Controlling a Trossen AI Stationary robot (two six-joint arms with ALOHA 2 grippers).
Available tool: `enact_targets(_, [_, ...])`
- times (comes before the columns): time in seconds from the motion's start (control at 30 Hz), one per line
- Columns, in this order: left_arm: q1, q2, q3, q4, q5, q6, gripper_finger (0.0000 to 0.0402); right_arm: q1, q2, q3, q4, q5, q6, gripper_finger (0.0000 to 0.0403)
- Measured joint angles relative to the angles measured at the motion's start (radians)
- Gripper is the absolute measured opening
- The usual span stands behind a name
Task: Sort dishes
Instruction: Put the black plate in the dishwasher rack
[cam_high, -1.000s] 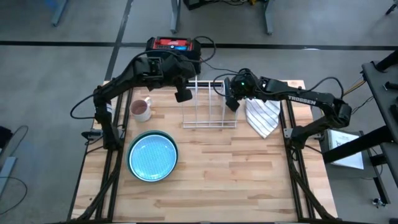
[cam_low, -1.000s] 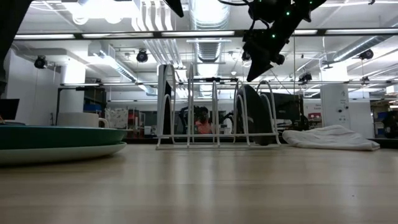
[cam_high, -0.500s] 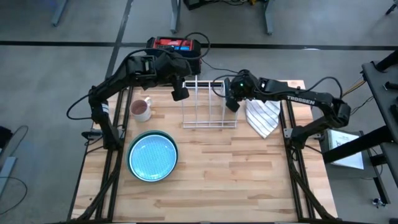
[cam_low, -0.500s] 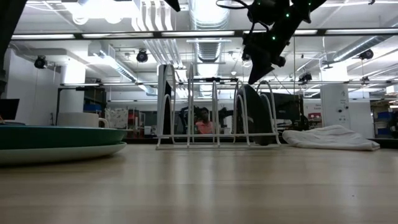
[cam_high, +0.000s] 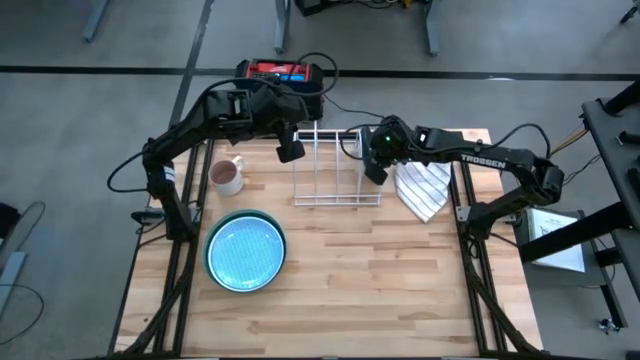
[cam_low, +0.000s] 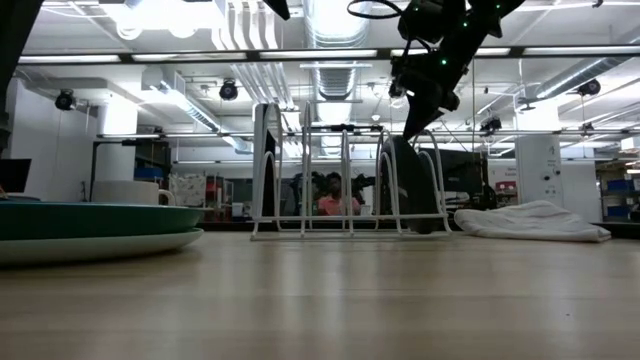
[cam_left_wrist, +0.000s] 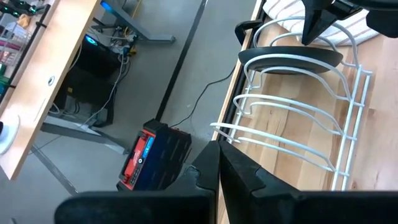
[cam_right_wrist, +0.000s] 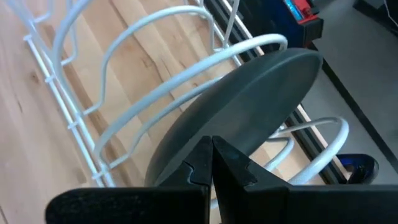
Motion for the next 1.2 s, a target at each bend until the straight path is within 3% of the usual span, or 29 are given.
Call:
enact_targets(0.37, [0.0, 0.0, 0.0, 0.0, 0.0, -0.02, 0.0, 0.012, -0.002, 0.0, -0.021, -0.108, -0.041, 0.0])
enact_targets(0.83, [0.0, 0.001, 0.0, 0.0, 0.0, -0.033, 0.0, 0.026, -0.091, -0.001, -0.084, -0.123, -0.039, 0.0])
enact_targets(0.93, [0.0, 0.001, -0.002, 0.001, 0.0, -0.045, 0.0, 0.027, -0.123, -0.001, -0.03, -0.06, -0.016, 0.0])
enact_targets(1.03, [0.0, 0.001, -0.006, 0.0, 0.0, -0.054, 0.0, 0.024, -0.13, -0.001, 0.033, 0.068, -0.023, 0.0])
enact_targets(1.2, [-0.002, 0.004, -0.006, 0.0, 0.0, -0.064, 0.0, 0.004, -0.091, -0.001, 0.097, 0.083, -0.056, 0.0])
